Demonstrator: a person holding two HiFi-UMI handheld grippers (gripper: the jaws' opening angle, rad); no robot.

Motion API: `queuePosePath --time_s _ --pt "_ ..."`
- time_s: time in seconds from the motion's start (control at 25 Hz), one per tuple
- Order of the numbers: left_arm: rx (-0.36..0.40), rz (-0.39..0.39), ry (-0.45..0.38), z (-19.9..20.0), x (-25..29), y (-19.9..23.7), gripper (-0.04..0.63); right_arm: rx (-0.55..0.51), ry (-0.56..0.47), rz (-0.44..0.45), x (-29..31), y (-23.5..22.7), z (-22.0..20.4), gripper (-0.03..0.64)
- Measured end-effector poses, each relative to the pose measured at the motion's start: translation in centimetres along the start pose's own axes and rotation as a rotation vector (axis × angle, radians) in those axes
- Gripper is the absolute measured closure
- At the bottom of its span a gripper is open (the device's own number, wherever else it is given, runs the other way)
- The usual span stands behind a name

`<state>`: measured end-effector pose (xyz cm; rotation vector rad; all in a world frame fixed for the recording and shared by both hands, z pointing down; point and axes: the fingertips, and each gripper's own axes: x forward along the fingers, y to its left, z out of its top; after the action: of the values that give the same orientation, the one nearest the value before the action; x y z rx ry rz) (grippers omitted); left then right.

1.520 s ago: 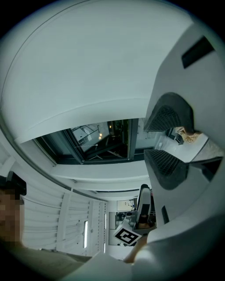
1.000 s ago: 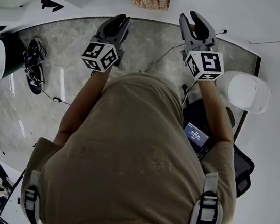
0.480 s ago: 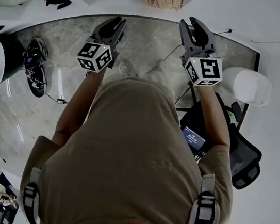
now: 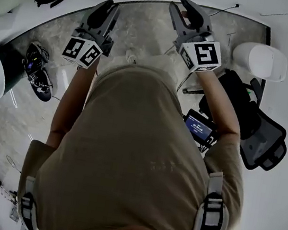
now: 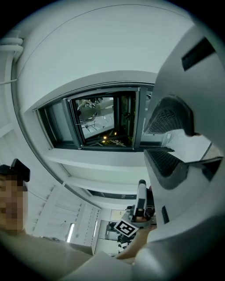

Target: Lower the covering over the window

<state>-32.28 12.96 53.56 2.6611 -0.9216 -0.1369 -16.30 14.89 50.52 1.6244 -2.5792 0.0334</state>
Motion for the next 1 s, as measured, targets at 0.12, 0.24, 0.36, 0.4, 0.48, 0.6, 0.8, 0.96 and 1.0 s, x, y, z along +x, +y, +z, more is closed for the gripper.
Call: queuePosePath --time_s 0.12,0.24,0.36,0.4,0.48,0.6,0.8,0.96,1.0 --pt "-0.009 -0.002 -0.034 0.4 -0.1 -0.7 0.502 -0.006 0.01 0.013 -0.5 0.7 -0.6 0.505" --pt "-0.007 0.003 -0.015 -0.4 0.2 -0.8 0.502 -0.016 0.028 0.019 -0.8 1.2 -1.2 0.505" --pt "-0.022 0.023 0.016 -1.5 0.7 -0.3 0.502 -0.047 0.051 0.041 -0.6 2.1 -2.0 0.505" --pt "-0.027 0.032 0.026 -1.8 1.0 -0.2 0.502 -0.053 0.051 0.047 -0.7 2.2 -2.1 0.505" --pt "-0.038 0.048 0.044 -2.5 1.9 -0.4 0.502 -0.069 0.057 0.054 -1.0 1.5 -2.1 0.505" --pt "-0.07 0.064 0.07 -3.6 3.7 -1.5 0.502 -0.146 0.133 0.075 -2.0 -0.1 -3.2 0.561" --pt "-0.097 0.078 0.093 -3.8 6.2 -2.9 0.502 -0.158 0.164 0.109 -2.3 -2.6 -2.8 0.589" --pt "-0.112 0.078 0.085 -3.6 7.7 -4.0 0.502 -0.155 0.147 0.137 -2.3 -3.8 -1.6 0.592" --pt "-0.115 0.078 0.077 -3.4 8.0 -4.2 0.502 -0.155 0.145 0.143 -2.1 -4.0 -1.4 0.592"
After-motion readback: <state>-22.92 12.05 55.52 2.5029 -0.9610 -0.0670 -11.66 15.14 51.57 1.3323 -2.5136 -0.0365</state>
